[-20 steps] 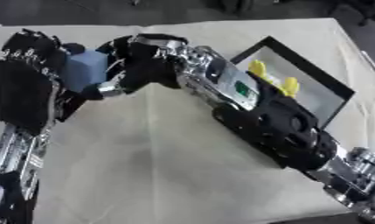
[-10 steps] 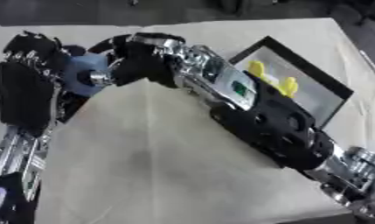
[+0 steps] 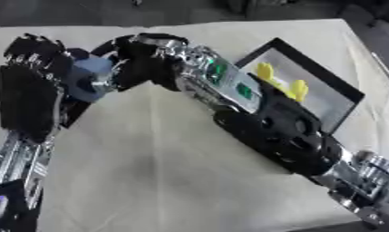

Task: Pick up the objects with one hand, pass them to the other hand, and then place them into the box on the other side of the table.

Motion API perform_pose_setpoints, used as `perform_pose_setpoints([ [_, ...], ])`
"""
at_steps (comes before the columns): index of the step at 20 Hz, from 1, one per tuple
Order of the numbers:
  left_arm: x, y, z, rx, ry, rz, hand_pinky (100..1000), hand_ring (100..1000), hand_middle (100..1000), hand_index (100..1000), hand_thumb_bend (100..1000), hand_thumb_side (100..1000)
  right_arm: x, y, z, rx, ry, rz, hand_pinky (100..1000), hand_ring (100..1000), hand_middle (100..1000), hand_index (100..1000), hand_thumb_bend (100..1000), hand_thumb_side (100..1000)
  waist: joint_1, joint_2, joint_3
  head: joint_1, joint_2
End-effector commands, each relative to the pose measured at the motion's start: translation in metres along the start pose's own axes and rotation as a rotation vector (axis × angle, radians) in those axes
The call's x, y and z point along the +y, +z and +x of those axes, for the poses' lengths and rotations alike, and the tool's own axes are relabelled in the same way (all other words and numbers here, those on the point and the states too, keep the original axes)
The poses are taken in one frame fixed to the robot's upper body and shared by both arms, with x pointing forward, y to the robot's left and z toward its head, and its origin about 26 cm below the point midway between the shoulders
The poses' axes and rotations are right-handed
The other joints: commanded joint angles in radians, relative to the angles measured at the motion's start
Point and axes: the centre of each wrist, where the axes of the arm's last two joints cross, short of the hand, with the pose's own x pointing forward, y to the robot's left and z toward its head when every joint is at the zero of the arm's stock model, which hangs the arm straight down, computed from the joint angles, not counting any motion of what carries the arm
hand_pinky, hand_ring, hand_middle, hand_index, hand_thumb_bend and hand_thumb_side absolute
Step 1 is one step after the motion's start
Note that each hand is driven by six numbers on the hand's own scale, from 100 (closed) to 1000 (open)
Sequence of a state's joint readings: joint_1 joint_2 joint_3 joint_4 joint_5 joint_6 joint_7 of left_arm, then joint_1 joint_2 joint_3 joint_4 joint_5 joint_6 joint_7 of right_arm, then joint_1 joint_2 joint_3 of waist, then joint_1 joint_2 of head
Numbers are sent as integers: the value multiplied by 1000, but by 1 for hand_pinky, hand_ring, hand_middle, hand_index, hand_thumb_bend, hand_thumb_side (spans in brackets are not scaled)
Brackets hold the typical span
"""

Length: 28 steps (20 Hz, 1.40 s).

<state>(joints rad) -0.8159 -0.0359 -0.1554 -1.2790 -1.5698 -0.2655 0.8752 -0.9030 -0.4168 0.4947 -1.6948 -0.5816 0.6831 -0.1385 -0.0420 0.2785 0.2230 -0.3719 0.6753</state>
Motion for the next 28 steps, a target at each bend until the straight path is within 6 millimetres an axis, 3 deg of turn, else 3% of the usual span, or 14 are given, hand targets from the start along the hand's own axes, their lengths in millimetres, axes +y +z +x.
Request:
perform_pose_setpoints([
  [1, 0, -11, 9, -19, 17, 38, 479, 379, 292, 508, 508, 100, 2, 1, 12, -30, 2, 6, 879, 672, 499, 731, 301, 100, 3, -19, 1, -4, 1],
  [5, -1, -11, 10, -18, 18, 46, 480, 382, 298, 503, 526, 100, 2, 1, 12, -23, -13, 10, 877, 645, 458, 687, 326, 100, 3, -19, 1, -6, 0],
  [10, 0, -12, 10, -28, 13, 58, 518, 413, 337, 538, 668, 100, 2, 1, 12, -19, -28, 14, 874, 619, 410, 635, 364, 100, 3, -19, 1, -8, 1],
  [18, -1, -10, 9, -16, -20, 49, 630, 545, 530, 759, 912, 100, 2, 3, 14, -20, -27, 13, 873, 598, 368, 579, 364, 100, 3, -20, 1, -10, 3],
  [28, -3, -7, 8, -13, -49, 4, 687, 625, 620, 840, 1000, 100, 0, 5, 15, -28, -33, 11, 872, 596, 363, 575, 361, 100, 4, -20, -2, -12, 2],
])
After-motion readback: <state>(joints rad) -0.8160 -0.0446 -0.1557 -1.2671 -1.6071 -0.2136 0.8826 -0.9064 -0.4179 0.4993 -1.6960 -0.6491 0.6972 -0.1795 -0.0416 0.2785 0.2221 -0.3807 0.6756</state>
